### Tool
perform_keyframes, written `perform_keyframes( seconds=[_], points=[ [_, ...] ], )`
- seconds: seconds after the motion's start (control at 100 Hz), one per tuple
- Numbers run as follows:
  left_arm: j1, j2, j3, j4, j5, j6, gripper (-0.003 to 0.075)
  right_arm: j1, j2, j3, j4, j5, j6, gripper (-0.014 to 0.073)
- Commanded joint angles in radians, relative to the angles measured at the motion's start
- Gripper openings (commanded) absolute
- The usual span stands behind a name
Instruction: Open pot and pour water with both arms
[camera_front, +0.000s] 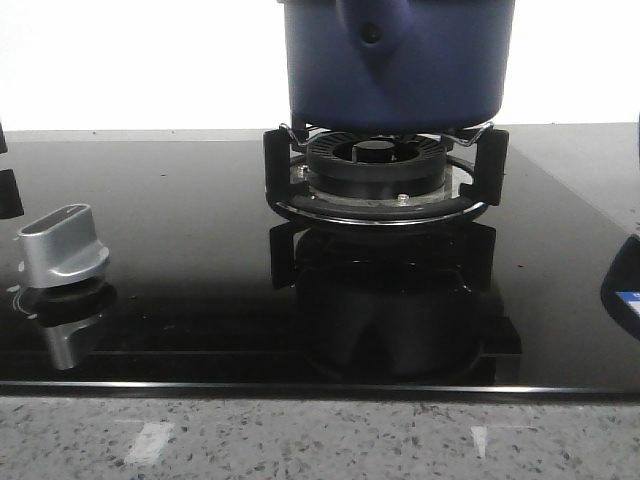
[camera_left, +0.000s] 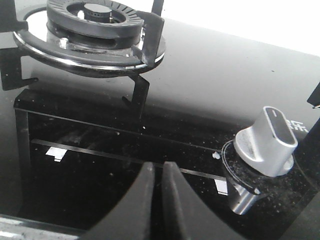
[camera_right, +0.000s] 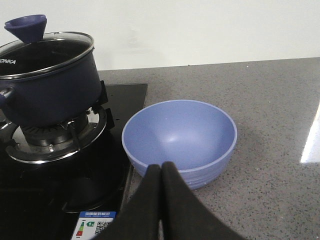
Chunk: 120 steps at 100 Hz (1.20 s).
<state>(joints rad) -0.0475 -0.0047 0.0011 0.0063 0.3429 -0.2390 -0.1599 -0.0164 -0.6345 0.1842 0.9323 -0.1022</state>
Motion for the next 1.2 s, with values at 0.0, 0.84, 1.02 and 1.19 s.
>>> perform_keyframes(
  seconds=[0.0,0.84,1.02,1.19],
  points=[
    [0.004,-0.025,0.030,-0.012,-0.023,0.001,-0.0020,0.003,-0.005,-0.017,0.005,-0.073,-0.010,-0.0074],
    [0.004,-0.025,0.030,-0.012,-0.023,0.001,-0.0020,0.003,-0.005,0.083,-0.044,-0.179,-0.010,-0.0074],
    [0.004,-0.025,0.030,-0.012,-0.023,0.001,-0.0020,0.000,-0.005,0.323,-0.044,-0.735,-0.010,-0.0074],
    [0.004,-0.025,0.030,-0.012,-0.023,0.001,-0.0020,-0.005,-0.005,0.526,-0.042,-0.911,-0.010,-0.0074]
  ],
)
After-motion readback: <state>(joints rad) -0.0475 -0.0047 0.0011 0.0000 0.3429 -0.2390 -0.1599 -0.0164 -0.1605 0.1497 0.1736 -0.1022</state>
